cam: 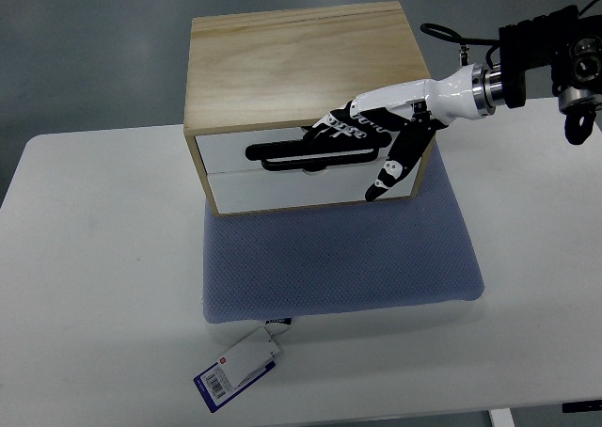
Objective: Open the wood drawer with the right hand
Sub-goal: 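Hook the right hand fingers around the black bar handle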
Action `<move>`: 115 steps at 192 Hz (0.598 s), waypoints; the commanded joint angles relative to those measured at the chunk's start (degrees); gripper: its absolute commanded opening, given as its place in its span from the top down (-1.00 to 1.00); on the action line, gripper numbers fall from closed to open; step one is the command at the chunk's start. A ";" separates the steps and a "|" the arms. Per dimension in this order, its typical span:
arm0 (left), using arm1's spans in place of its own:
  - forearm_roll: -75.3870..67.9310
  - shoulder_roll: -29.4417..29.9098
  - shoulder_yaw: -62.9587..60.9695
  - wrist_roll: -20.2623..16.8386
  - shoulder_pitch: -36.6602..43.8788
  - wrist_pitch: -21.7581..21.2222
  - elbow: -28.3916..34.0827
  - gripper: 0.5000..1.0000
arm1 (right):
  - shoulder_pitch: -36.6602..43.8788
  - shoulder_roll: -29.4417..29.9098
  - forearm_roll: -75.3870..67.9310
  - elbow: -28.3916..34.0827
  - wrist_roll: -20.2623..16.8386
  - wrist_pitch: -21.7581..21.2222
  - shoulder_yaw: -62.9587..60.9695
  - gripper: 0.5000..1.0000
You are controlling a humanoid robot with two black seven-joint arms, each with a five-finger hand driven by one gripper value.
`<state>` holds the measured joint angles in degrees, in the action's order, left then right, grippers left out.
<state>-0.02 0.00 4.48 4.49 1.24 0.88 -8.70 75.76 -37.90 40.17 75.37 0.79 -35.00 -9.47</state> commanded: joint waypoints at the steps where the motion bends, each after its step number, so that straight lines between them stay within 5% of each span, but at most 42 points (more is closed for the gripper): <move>1: 0.02 0.00 0.00 -0.01 -0.01 0.00 0.00 -1.00 | -0.18 0.10 0.26 -0.75 0.00 0.00 0.33 -0.76; 115: 0.02 0.00 0.00 -0.01 -0.01 0.00 0.00 -1.00 | -1.06 2.13 0.79 -3.30 0.09 0.00 1.30 -0.76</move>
<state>-0.03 0.00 4.48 4.49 1.23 0.88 -8.70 74.78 -36.14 40.90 72.56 0.85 -35.00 -8.35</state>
